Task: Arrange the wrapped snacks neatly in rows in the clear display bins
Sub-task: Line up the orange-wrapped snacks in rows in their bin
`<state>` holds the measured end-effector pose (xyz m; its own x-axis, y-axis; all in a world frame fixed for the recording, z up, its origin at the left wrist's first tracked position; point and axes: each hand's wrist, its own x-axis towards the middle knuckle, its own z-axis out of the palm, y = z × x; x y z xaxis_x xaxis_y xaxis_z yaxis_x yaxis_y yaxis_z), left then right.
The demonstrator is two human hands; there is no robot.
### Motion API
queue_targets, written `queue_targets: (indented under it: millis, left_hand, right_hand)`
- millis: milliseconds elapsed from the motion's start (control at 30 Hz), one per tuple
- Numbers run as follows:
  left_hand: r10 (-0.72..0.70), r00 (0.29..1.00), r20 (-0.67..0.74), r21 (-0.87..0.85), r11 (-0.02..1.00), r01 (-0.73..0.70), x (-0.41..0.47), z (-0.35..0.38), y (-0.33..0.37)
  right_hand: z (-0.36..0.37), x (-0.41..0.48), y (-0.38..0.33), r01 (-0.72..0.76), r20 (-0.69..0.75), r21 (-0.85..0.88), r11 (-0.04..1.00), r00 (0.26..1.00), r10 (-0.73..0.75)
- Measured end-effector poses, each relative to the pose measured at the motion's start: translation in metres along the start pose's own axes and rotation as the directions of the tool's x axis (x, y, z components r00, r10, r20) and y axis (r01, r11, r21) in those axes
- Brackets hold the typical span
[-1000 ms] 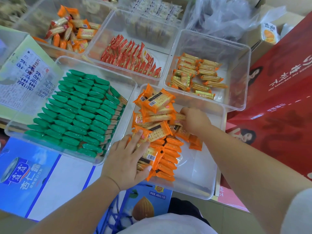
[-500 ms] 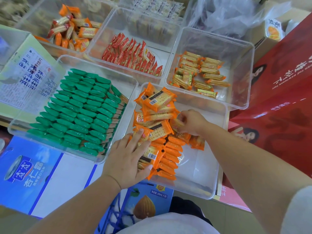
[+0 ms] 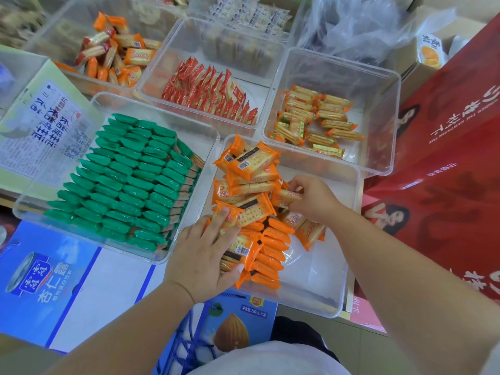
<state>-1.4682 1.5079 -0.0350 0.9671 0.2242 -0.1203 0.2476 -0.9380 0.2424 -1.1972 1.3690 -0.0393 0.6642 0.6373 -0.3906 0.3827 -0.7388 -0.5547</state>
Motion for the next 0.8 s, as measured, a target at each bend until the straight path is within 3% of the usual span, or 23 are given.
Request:
queue_targets:
  millis: [200, 433, 633, 800]
  left_hand:
    - [-0.002, 1.000, 0.000, 0.017, 1.000, 0.002, -0.001, -0.002, 0.001]
    - [-0.004, 1.000, 0.005, 0.015, 1.000, 0.004, 0.000, -0.001, 0.001]
    - [-0.003, 1.000, 0.005, 0.008, 1.000, 0.003, 0.000, -0.001, 0.001]
    - [-0.004, 1.000, 0.005, 0.013, 1.000, 0.004, 0.000, -0.001, 0.001]
  right_hand:
    - [-0.005, -0.018, -0.004, 0.036, 0.043, 0.025, 0.999, 0.998, -0.037]
    - [-0.002, -0.034, 0.008, -0.052, 0.177, 0.203, 0.978, 0.984, 0.016]
    - [0.006, -0.022, 0.010, -0.175, 0.093, 0.269, 0.947, 0.983, 0.156]
    - [0.013, -0.010, 0.001, -0.148, -0.148, 0.103, 0.984, 0.976, 0.162]
